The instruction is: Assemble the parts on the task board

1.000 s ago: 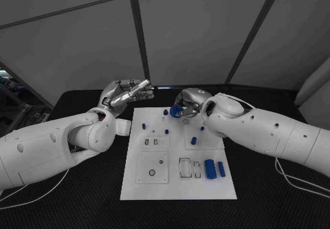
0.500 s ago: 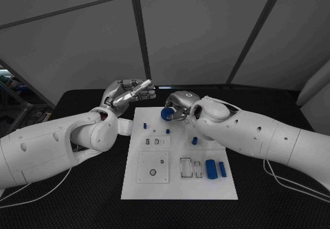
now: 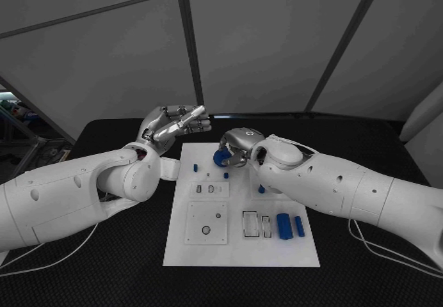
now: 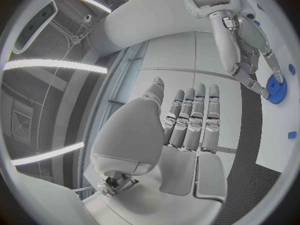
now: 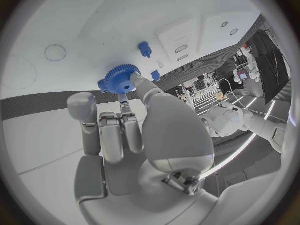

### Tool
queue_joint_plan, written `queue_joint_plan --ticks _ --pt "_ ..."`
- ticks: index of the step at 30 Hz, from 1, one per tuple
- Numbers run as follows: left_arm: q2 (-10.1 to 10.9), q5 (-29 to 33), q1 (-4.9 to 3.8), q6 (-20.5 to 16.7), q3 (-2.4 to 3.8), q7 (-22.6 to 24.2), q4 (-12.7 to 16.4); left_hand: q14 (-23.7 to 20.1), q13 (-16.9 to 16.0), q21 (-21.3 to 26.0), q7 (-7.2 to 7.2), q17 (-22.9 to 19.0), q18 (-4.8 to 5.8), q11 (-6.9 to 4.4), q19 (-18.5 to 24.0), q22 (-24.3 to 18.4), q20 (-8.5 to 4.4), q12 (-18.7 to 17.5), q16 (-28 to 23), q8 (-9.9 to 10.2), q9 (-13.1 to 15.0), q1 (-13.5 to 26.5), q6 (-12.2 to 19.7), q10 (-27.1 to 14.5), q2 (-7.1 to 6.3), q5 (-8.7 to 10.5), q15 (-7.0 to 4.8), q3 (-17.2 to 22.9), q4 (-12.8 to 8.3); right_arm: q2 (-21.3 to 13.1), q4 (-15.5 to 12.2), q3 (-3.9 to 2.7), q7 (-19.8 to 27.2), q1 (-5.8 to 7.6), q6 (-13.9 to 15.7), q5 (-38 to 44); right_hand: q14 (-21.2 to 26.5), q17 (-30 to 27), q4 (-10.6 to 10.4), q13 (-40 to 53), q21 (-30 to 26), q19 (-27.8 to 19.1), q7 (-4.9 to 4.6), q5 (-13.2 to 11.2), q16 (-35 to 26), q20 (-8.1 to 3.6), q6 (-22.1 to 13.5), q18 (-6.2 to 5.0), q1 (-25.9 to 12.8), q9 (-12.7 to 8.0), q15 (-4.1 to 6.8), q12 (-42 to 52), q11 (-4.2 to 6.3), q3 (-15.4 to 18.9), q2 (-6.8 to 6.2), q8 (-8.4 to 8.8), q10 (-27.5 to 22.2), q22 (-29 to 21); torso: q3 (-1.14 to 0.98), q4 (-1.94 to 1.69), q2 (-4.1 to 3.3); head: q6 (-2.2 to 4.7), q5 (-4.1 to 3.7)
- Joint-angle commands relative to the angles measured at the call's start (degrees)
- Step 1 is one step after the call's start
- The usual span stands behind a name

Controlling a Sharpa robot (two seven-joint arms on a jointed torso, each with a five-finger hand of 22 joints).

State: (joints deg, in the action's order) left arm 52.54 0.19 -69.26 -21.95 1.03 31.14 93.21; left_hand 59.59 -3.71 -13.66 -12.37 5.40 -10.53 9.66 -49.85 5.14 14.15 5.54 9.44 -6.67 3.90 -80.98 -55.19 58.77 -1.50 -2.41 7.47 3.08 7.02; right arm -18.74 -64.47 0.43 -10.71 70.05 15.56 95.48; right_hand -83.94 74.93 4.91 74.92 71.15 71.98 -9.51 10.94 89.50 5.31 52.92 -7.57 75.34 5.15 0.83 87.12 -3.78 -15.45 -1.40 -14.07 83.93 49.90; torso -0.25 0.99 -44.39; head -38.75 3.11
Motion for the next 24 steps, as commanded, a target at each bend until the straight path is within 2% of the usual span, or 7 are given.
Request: queue_joint_plan --ticks 1,6,12,16,24 --pt "-0.15 -0.14 -0.09 0.57 0.06 0.21 0.04 0.45 -0.02 0.36 -0.04 -0.06 -0.02 0.1 -0.41 -0.05 0.07 -0.14 -0.21 0.34 -0.05 -0.05 -0.25 0.46 0.65 -0.28 0.15 0.01 -0.43 0.4 0.46 0.02 0.3 -0.15 0.05 0.54 -5.84 14.18 0.02 10.91 0.18 0.12 1.37 0.22 0.21 -0.33 2.25 0.4 -0.19 -0.09 0.28 0.13 0.44 -0.37 0.19 -0.21 3.38 -0.13 0.0 0.04 0.0 -0.02 0.0" --pt "-0.22 -0.14 -0.09 0.57 0.07 0.17 -0.02 0.47 -0.01 0.39 -0.07 -0.06 -0.02 0.11 -0.44 -0.08 0.07 -0.21 -0.26 0.4 -0.06 -0.05 -0.26 0.47 0.66 -0.28 0.15 -0.01 -0.49 0.84 1.36 0.03 0.31 -0.32 0.84 0.62 -5.82 14.07 0.14 10.5 0.09 0.0 1.16 0.12 0.17 -0.31 1.92 0.39 -0.49 -0.36 0.21 -0.16 0.28 -0.61 -0.08 0.43 3.1 -0.31 0.0 0.05 0.03 -0.05 0.06" --pt "-0.27 -0.14 -0.09 0.59 0.07 0.15 -0.08 0.47 -0.01 0.39 -0.07 -0.06 -0.02 0.11 -0.44 -0.08 0.07 -0.21 -0.26 0.4 -0.06 -0.05 -0.26 0.47 0.66 -0.28 0.15 -0.01 -0.49 1.24 1.97 0.03 0.46 -0.36 1.77 0.65 -5.77 13.87 0.31 9.52 -0.1 -0.24 0.5 -0.47 0.1 -0.05 0.61 0.37 -1.15 -0.97 -0.16 -0.88 -0.27 -1.0 -0.66 2.07 2.41 -0.65 -0.01 0.1 0.03 -0.08 0.14" --pt "-0.3 -0.14 -0.09 0.61 0.07 0.13 -0.1 0.47 -0.01 0.39 -0.07 -0.06 -0.02 0.11 -0.44 -0.08 0.07 -0.21 -0.26 0.4 -0.06 -0.05 -0.26 0.47 0.66 -0.28 0.15 -0.01 -0.49 1.43 2.15 0.03 0.64 -0.37 1.96 0.59 -5.74 13.76 0.29 8.8 -0.27 -0.44 -0.1 -1.61 0.06 0.41 -1.46 0.34 -1.93 -1.39 -0.69 -1.42 -0.82 -0.88 -1.38 3.95 1.91 -0.93 -0.01 0.05 0.03 -0.08 0.13" --pt "-0.29 -0.14 -0.09 0.62 0.07 0.08 -0.11 0.47 -0.01 0.39 -0.07 -0.06 -0.02 0.11 -0.44 -0.08 0.07 -0.21 -0.26 0.4 -0.06 -0.05 -0.26 0.47 0.66 -0.28 0.15 -0.01 -0.49 1.55 2.48 0.03 0.7 -0.38 1.44 0.28 -5.68 13.51 -0.39 7.49 -0.61 -0.85 -0.23 -4.4 -0.02 0.96 -5.26 0.19 -3.17 -1.42 -1.15 -2.4 -1.01 0.35 -2.49 7.13 0.94 -1.55 -0.01 0.11 0.04 -0.09 0.17"
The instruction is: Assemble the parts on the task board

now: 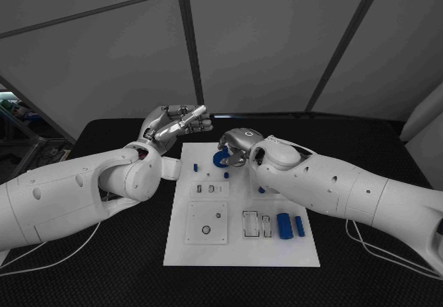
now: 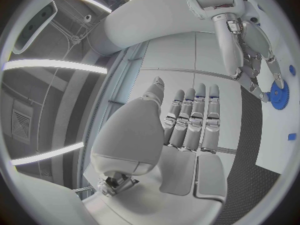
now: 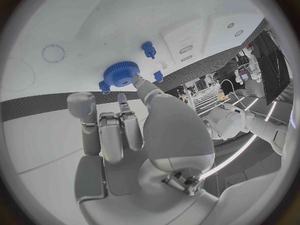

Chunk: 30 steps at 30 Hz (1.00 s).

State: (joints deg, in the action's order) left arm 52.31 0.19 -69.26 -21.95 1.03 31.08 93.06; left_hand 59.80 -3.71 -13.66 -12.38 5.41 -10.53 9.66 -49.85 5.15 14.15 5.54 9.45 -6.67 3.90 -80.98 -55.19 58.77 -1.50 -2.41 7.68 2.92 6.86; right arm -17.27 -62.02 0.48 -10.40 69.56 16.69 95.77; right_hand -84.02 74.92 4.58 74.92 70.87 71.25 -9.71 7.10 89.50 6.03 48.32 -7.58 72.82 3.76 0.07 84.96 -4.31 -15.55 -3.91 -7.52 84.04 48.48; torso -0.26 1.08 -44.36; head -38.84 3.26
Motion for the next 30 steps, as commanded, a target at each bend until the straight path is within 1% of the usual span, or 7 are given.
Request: queue_joint_plan --ticks 1,7,18,24,26,28,30 --pt "-0.06 -0.14 -0.09 0.61 0.06 0.13 0.05 0.27 -0.01 0.39 -0.06 -0.07 -0.01 0.11 -0.44 -0.09 0.06 -0.21 -0.26 0.4 -0.06 -0.05 -0.26 0.47 0.67 -0.28 -0.06 0.15 -0.32 0.07 0.05 -0.02 0.39 0.12 0.14 -0.05 -5.59 13.48 -0.2 7.39 -0.35 -0.15 -0.07 -0.83 -0.04 0.28 -0.93 0.19 -0.82 -0.01 -0.44 -0.33 -0.51 0.69 -0.16 0.86 0.74 -0.16 0.0 0.04 0.0 0.0 0.01" --pt "-0.04 -0.14 -0.09 0.58 0.06 0.11 0.05 0.27 -0.01 0.39 -0.06 -0.07 -0.01 0.11 -0.44 -0.09 0.06 -0.21 -0.26 0.4 -0.06 -0.05 -0.26 0.47 0.67 -0.28 -0.06 0.15 -0.32 -0.25 -0.14 -0.02 0.27 0.12 -0.9 -0.43 -5.59 13.5 -0.8 7.44 -0.39 -0.19 -0.22 -0.87 -0.03 0.44 -0.78 0.18 -1.36 0.2 -0.61 -0.29 -0.64 1.46 -0.54 1.21 0.75 -0.22 0.0 0.0 0.01 0.02 -0.05" --pt "0.01 -0.14 -0.09 0.57 0.06 0.1 0.08 0.3 0.0 0.43 -0.11 -0.08 -0.01 0.14 -0.47 -0.12 0.06 -0.3 -0.32 0.47 -0.07 -0.03 -0.24 0.46 0.67 -0.28 -0.05 0.1 -0.38 -0.99 -0.45 -0.02 -0.04 0.12 -2.5 -1.74 -5.63 13.64 -2.13 7.93 -0.28 -0.07 -0.25 -0.16 0.02 0.58 1.41 0.19 -2.25 0.66 -0.71 0.06 -0.71 2.31 0.0 0.72 1.1 -0.11 0.0 -0.03 0.01 0.0 -0.1" --pt "0.08 -0.14 -0.09 0.48 0.06 0.07 0.1 0.31 0.01 0.44 -0.13 -0.08 -0.01 0.15 -0.49 -0.14 0.06 -0.33 -0.34 0.5 -0.08 -0.02 -0.24 0.45 0.68 -0.28 -0.05 0.09 -0.4 -1.48 -0.52 -0.02 -0.29 0.12 -3.72 -3.11 -5.66 13.78 -4.44 8.22 -0.19 0.01 -0.28 0.67 0.06 0.61 1.6 0.21 -4.76 0.58 -0.75 0.28 -0.76 3.5 0.53 1.27 1.29 -0.02 0.0 0.0 0.01 -0.09 -0.01" --pt "0.1 -0.14 -0.09 0.47 0.06 0.07 0.12 0.31 0.01 0.44 -0.13 -0.08 -0.01 0.15 -0.49 -0.14 0.06 -0.33 -0.34 0.5 -0.08 -0.02 -0.24 0.45 0.68 -0.28 -0.05 0.09 -0.4 -1.68 -0.69 -0.02 -0.26 0.12 -2.99 -3.47 -5.67 13.81 -5.04 8.24 -0.18 0.02 -0.3 1.27 0.08 0.63 1.62 0.21 -5.41 0.57 -0.76 0.29 -0.78 3.7 0.78 1.42 1.29 -0.02 0.02 0.0 0.02 -0.06 0.02" --pt "0.14 -0.14 -0.09 0.48 0.06 0.08 0.1 0.31 0.01 0.44 -0.13 -0.08 -0.01 0.15 -0.49 -0.14 0.06 -0.33 -0.34 0.5 -0.08 -0.02 -0.24 0.45 0.68 -0.28 -0.05 0.09 -0.4 -2.18 -1.2 -0.02 0.06 0.12 -0.57 -3.79 -5.69 13.9 -5.13 8.38 -0.12 0.07 -0.3 1.57 0.11 0.63 1.85 0.23 -5.42 0.61 -0.76 0.4 -0.77 3.67 0.94 1.38 1.39 0.08 -0.02 0.03 0.04 -0.06 0.06" --pt "0.22 -0.14 -0.09 0.49 0.06 0.08 0.09 0.31 0.01 0.44 -0.13 -0.08 -0.01 0.15 -0.49 -0.14 0.06 -0.33 -0.34 0.5 -0.08 -0.02 -0.24 0.45 0.68 -0.28 -0.05 0.09 -0.4 -2.99 -2.06 -0.02 0.88 0.12 2.6 -4.52 -5.71 13.96 -5.01 8.54 -0.05 0.14 -0.28 1.98 0.13 0.62 2.22 0.24 -5.15 0.67 -0.74 0.51 -0.76 3.54 1.04 1.28 1.51 0.18 -0.03 0.06 0.08 -0.13 0.12"
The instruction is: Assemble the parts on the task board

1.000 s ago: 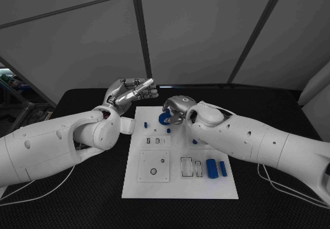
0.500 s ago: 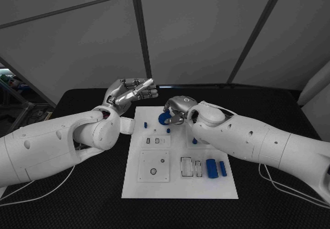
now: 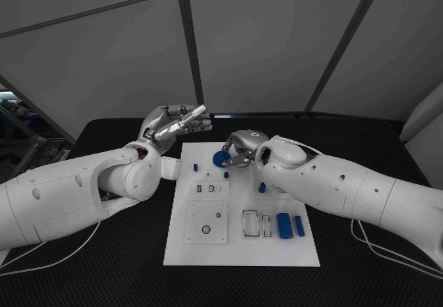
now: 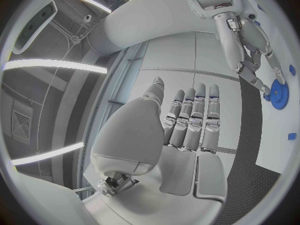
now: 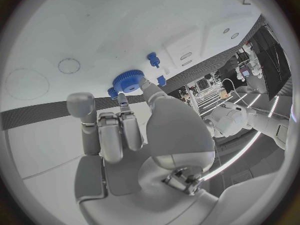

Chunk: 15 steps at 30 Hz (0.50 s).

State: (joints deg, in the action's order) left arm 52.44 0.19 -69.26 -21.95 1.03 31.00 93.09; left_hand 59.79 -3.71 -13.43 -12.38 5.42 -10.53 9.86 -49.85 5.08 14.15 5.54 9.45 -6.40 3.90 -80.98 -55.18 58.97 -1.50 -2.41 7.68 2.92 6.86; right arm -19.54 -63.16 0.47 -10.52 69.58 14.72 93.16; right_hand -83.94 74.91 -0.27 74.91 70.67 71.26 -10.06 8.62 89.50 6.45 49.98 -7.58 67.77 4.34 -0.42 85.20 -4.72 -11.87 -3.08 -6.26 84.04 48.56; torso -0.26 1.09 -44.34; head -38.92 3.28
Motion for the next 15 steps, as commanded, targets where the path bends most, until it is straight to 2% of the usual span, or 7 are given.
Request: queue_joint_plan --ticks 1,5,8,11,15 --pt "0.16 -0.14 -0.09 0.51 0.06 0.18 0.06 0.31 0.01 0.21 -0.13 -0.09 -0.01 -0.04 -0.49 -0.07 0.06 -0.33 -0.34 0.24 -0.08 -0.02 -0.24 0.25 0.68 -0.28 -0.05 0.09 -0.4 -1.26 -1.49 -0.02 1.59 0.1 6.37 -2.47 -5.79 13.99 0.04 8.61 0.19 0.17 0.08 1.1 0.13 0.17 0.9 0.24 0.25 0.15 -0.22 0.32 -0.33 -0.31 0.25 -0.05 1.57 0.13 -0.02 0.09 0.09 -0.04 0.15" --pt "0.42 -0.14 -0.09 0.49 0.06 0.21 -0.06 0.34 0.02 0.23 -0.17 -0.09 -0.01 -0.01 -0.51 -0.09 0.06 -0.4 -0.37 0.3 -0.09 -0.03 -0.21 0.22 0.69 -0.28 -0.04 0.07 -0.46 -4.27 -4.45 -0.04 4.94 0.1 11.76 -5.67 -5.77 13.94 0.57 8.58 0.2 0.16 0.08 2.17 0.12 0.12 1.34 0.24 1.06 0.17 -0.17 0.29 -0.31 -0.73 0.28 -0.01 1.55 0.08 -0.05 0.24 0.15 0.25 0.18" --pt "0.72 -0.14 -0.09 0.49 0.06 0.24 -0.12 0.34 0.02 0.23 -0.17 -0.09 -0.01 -0.01 -0.51 -0.09 0.06 -0.4 -0.37 0.3 -0.09 -0.03 -0.21 0.22 0.69 -0.28 -0.04 0.07 -0.46 -7.83 -7.58 -0.07 8.89 0.12 13.7 -9.99 -5.64 13.41 1.05 8.43 0.04 -0.03 0.06 2.3 -0.06 0.08 1.33 0.18 1.82 0.12 -0.1 0.17 -0.34 -1.12 0.37 0.2 1.45 -0.25 -0.08 0.51 0.3 0.38 0.22" --pt "0.94 -0.13 -0.08 0.48 0.05 0.25 -0.23 0.34 0.02 0.23 -0.17 -0.09 -0.01 -0.01 -0.51 -0.09 0.06 -0.41 -0.37 0.3 -0.09 -0.03 -0.21 0.22 0.69 -0.28 -0.04 0.07 -0.46 -12.12 -10.57 -0.1 13.69 0.16 12.6 -16.28 -5.48 12.77 1.79 8.2 -0.3 -0.42 0.12 2.33 -0.28 -0.04 1.46 0.07 3.01 0.09 0.09 -0.03 -0.31 -1.74 0.62 0.37 1.27 -0.84 -0.11 0.88 0.46 0.5 0.36" --pt "1.17 -0.11 -0.08 0.55 0.05 0.24 -0.43 0.35 0.02 0.24 -0.17 -0.1 -0.01 -0.01 -0.52 -0.1 0.06 -0.43 -0.39 0.32 -0.09 -0.04 -0.21 0.22 0.69 -0.28 -0.04 0.06 -0.49 -17.73 -12.99 -0.13 18.82 0.24 8.14 -25.39 -5.26 11.92 3.55 7.19 -0.95 -1.21 0.58 2.35 -0.6 -0.4 1.62 -0.1 5.3 0.03 0.56 -0.82 0.06 -2.34 0.18 0.67 0.49 -1.86 -0.16 1.28 0.61 0.69 0.42"
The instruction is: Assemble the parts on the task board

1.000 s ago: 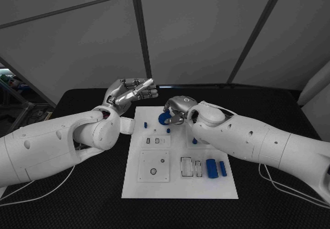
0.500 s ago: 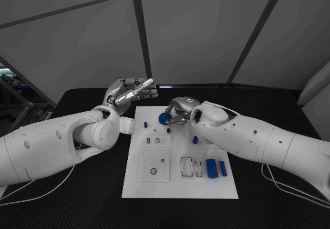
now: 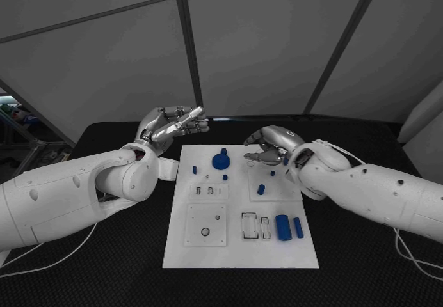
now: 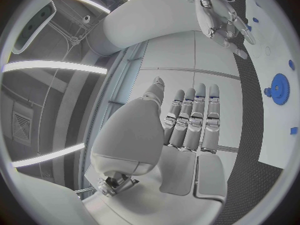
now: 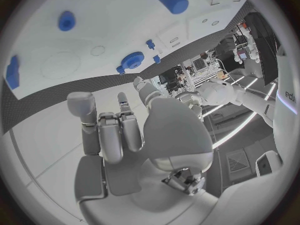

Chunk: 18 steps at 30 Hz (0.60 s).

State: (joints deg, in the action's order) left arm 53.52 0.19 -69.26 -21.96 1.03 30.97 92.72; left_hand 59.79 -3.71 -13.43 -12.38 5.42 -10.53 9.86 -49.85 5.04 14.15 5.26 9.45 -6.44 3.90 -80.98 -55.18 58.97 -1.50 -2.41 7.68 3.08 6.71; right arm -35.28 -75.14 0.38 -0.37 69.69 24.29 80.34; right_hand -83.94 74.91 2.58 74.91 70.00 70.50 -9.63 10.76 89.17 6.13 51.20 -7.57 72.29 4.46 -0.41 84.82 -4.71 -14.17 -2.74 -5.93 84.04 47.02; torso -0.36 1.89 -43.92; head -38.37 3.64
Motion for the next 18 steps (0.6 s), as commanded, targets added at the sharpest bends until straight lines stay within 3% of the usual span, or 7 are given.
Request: queue_joint_plan --ticks 1,6,9,11,17,18 --pt "0.11 -0.1 -0.09 0.59 0.05 0.26 -0.14 0.36 0.01 0.25 -0.15 -0.1 -0.01 -0.01 -0.53 -0.07 0.06 -0.16 -0.4 0.37 -0.09 -0.06 -0.23 0.24 0.71 -0.28 -0.04 -0.09 -0.36 -3.3 -1.29 -0.05 9.61 0.14 -2.37 -14.52 -5.22 11.8 1.18 7.09 -0.41 -0.6 0.45 0.19 -0.32 -0.22 0.66 -0.15 1.33 -0.05 0.78 -0.52 0.25 -0.05 -0.42 0.31 0.41 -0.52 -0.1 0.56 0.23 0.17 0.03" --pt "0.08 -0.1 -0.08 0.82 0.04 0.19 -0.59 0.43 -0.01 0.29 -0.11 -0.11 -0.01 -0.06 -0.58 -0.12 0.05 -0.16 -0.45 0.36 -0.06 -0.11 -0.39 0.43 0.76 -0.28 -0.05 -0.1 -0.47 -7.93 -0.83 -0.14 12.17 0.2 -5.32 -20.15 -5.04 11.11 2.07 6.65 -0.81 -1.04 1.44 0.3 -0.62 -0.94 1.73 -0.24 2.15 0.07 1.62 -0.91 1.1 0.39 -1.11 0.14 0.07 -1.07 -0.22 0.85 0.36 0.36 -0.29" --pt "-0.05 -0.09 -0.07 0.95 0.04 0.16 -0.79 0.56 -0.09 0.41 -0.04 -0.12 -0.01 -0.18 -0.68 -0.23 0.03 -0.09 -0.61 0.38 -0.02 -0.13 -0.78 1.08 0.89 -0.28 -0.1 -0.17 -0.7 -9.31 0.7 -0.18 12.69 0.23 -6.42 -21.46 -5.06 11.15 2.28 6.66 -0.82 -1.03 1.55 0.36 -0.61 -1.11 2.03 -0.22 2.37 0.09 1.76 -0.92 1.24 0.48 -1.19 0.11 0.09 -1.02 -0.12 0.68 0.26 0.63 -0.94" --pt "-0.16 -0.09 -0.07 1.01 0.04 0.15 -0.89 0.64 -0.1 0.44 -0.01 -0.12 -0.01 -0.22 -0.72 -0.26 0.02 -0.08 -0.64 0.4 -0.02 -0.14 -0.88 1.26 0.94 -0.28 -0.13 -0.18 -0.77 -9.5 1.81 -0.19 12.77 0.23 -7.0 -21.68 -5.08 11.24 2.39 6.71 -0.81 -1.01 1.55 0.41 -0.58 -1.17 2.2 -0.2 2.49 0.11 1.79 -0.89 1.28 0.5 -1.2 0.08 0.13 -1.0 -0.13 0.51 0.18 0.78 -1.62" --pt "-0.54 -0.09 0.02 1.21 0.03 0.11 -1.18 0.74 -0.11 0.45 0.02 -0.11 -0.02 -0.25 -0.76 -0.28 0.0 -0.09 -0.65 0.42 -0.02 -0.14 -0.96 1.39 0.97 -0.28 -0.16 -0.2 -0.83 -7.95 5.56 -0.19 12.33 0.19 -8.17 -19.26 -5.14 11.46 2.54 6.8 -0.73 -0.92 1.48 0.48 -0.51 -1.23 2.39 -0.16 2.66 0.12 1.79 -0.83 1.29 0.53 -1.22 0.07 0.2 -0.83 -0.31 0.49 0.06 0.53 -2.69" --pt "-0.6 -0.09 0.03 1.24 0.03 0.1 -1.21 0.74 -0.11 0.45 0.02 -0.11 -0.02 -0.25 -0.76 -0.28 0.0 -0.09 -0.65 0.42 -0.02 -0.14 -0.96 1.39 0.97 -0.28 -0.16 -0.2 -0.83 -7.54 6.2 -0.18 12.22 0.19 -8.24 -18.73 -5.17 11.56 2.58 6.81 -0.71 -0.89 1.45 0.48 -0.47 -1.24 2.37 -0.15 2.69 0.11 1.78 -0.82 1.28 0.55 -1.26 0.1 0.21 -0.79 -0.16 0.47 0.11 0.4 -2.78"
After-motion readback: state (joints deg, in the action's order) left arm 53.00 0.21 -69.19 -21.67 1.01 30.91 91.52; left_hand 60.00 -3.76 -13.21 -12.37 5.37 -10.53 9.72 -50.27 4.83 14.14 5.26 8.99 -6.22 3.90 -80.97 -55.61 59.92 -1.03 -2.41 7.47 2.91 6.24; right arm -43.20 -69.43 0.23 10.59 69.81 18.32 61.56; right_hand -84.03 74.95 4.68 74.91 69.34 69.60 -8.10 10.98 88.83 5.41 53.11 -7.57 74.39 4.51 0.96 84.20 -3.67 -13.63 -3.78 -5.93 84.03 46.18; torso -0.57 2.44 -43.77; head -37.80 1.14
